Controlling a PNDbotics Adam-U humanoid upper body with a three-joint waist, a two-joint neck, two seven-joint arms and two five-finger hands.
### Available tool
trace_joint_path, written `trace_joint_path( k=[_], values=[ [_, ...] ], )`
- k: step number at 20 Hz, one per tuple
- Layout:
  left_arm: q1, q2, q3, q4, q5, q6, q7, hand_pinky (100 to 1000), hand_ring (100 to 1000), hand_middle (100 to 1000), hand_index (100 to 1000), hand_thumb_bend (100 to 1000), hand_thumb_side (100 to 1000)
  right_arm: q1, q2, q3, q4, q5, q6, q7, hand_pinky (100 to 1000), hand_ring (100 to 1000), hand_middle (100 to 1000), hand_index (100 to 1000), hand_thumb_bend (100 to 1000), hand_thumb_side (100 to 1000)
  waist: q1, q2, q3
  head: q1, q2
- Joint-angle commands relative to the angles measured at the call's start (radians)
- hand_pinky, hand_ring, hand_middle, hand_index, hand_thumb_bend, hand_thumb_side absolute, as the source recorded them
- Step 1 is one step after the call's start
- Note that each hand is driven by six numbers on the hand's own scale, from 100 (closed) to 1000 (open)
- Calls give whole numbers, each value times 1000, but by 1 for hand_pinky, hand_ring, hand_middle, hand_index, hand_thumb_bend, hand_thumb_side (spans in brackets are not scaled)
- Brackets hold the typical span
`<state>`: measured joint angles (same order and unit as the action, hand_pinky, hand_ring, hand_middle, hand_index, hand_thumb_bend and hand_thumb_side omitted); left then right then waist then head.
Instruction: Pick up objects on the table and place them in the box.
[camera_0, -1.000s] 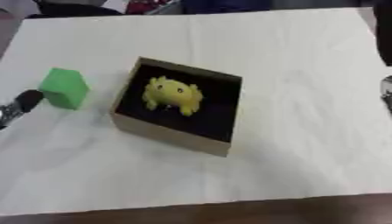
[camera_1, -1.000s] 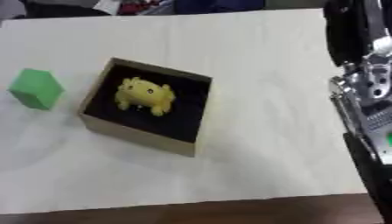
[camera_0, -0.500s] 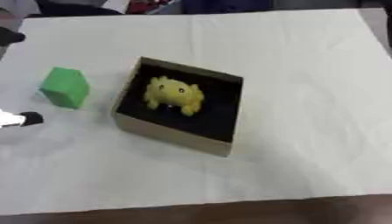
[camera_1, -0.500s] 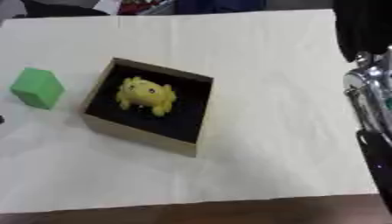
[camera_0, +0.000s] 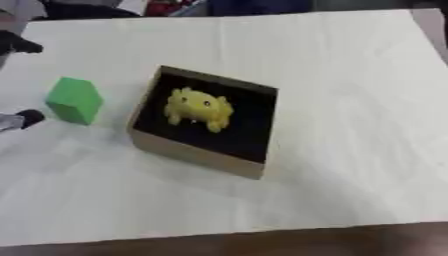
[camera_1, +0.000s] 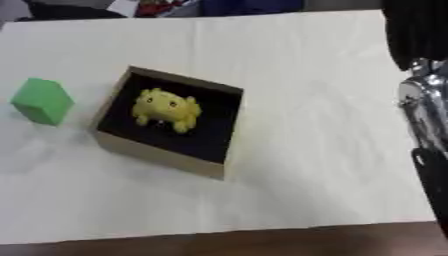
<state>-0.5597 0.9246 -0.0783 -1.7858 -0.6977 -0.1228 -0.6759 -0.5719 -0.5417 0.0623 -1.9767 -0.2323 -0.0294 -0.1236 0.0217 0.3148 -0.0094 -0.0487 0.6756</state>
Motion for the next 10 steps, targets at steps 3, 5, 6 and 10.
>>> trace_joint_path(
  k=[3, 5, 6, 10],
  values=[
    [-54, 24, -22, 37, 15, -13, -68, 780, 874, 867, 993, 391, 583, -12, -16, -6, -7, -6, 5, 6, 972, 857, 644, 934, 100, 908, 3, -21, -4, 8, -11],
    [-72, 19, -35, 52, 13, -22, -95, 783, 873, 862, 992, 421, 575, -13, -14, -4, -7, -7, 6, 7, 973, 857, 643, 934, 100, 919, 3, -20, -7, 11, -12],
    [-80, 15, -42, 60, 9, -24, -107, 789, 877, 864, 994, 429, 572, -13, -14, -3, -7, -8, 7, 8, 973, 857, 642, 934, 100, 920, 4, -20, -8, 12, -13],
    [-104, 5, -66, 91, -11, -35, -142, 793, 875, 858, 991, 448, 562, -15, -12, -2, -8, -11, 10, 8, 973, 857, 640, 935, 100, 922, 6, -17, -12, 16, -15]
  ],
)
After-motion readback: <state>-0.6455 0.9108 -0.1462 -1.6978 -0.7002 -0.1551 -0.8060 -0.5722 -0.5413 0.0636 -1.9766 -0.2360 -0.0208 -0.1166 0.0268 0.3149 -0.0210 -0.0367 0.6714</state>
